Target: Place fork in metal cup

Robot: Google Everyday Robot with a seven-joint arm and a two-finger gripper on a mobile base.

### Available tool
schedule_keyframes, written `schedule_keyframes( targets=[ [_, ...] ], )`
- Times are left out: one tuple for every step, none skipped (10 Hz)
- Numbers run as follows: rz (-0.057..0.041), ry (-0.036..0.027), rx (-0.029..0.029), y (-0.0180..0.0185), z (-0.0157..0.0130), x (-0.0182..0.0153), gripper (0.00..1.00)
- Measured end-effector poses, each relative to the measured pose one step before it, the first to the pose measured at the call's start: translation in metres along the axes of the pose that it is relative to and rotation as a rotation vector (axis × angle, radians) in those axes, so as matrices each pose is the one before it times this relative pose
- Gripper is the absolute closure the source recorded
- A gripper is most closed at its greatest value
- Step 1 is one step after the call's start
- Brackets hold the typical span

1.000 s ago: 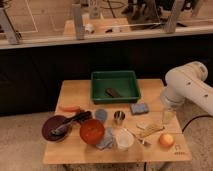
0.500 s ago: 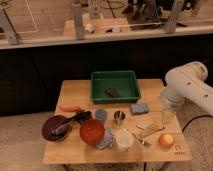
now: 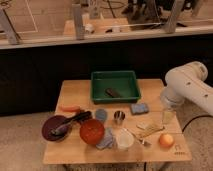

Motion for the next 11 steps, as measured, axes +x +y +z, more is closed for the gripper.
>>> schedule_keyframes(
  targets=[
    [-0.00682, -0.00141, -0.00895, 0.00154, -0.00063, -0.00066, 0.20],
    [-0.01700, -0.01915, -0.02992, 0.00836, -0.00012, -0.00800, 0.20],
    [-0.02195, -0.02919, -0.02416, 0.01220, 0.00192, -0.01812, 0.20],
    [-0.01479, -0.01471, -0.02082, 0.01245, 0.00379, -0.01424, 0.20],
    [-0.01087, -0.02405, -0.01312, 0.01539, 0.00979, -0.01831, 0.20],
    [-0.00697, -0.01504, -0.00665, 0.01167, 0.01276, -0.01182, 0.20],
    [-0.00321, -0.00319, -0.00593, 0.00704, 0.01217, -0.00443, 0.20],
    [-0.01019, 0.00077, -0.00307, 0.00434, 0.01452, -0.00297, 0.20],
    [-0.01641, -0.00865, -0.01415, 0.00362, 0.01394, -0.00046, 0.20],
    [-0.00999, -0.00232, -0.00667, 0.00012, 0.00263, -0.00148, 0.20],
    [0.00350, -0.00186, 0.00312, 0.00009, -0.00029, 0.00124, 0.20]
  ],
)
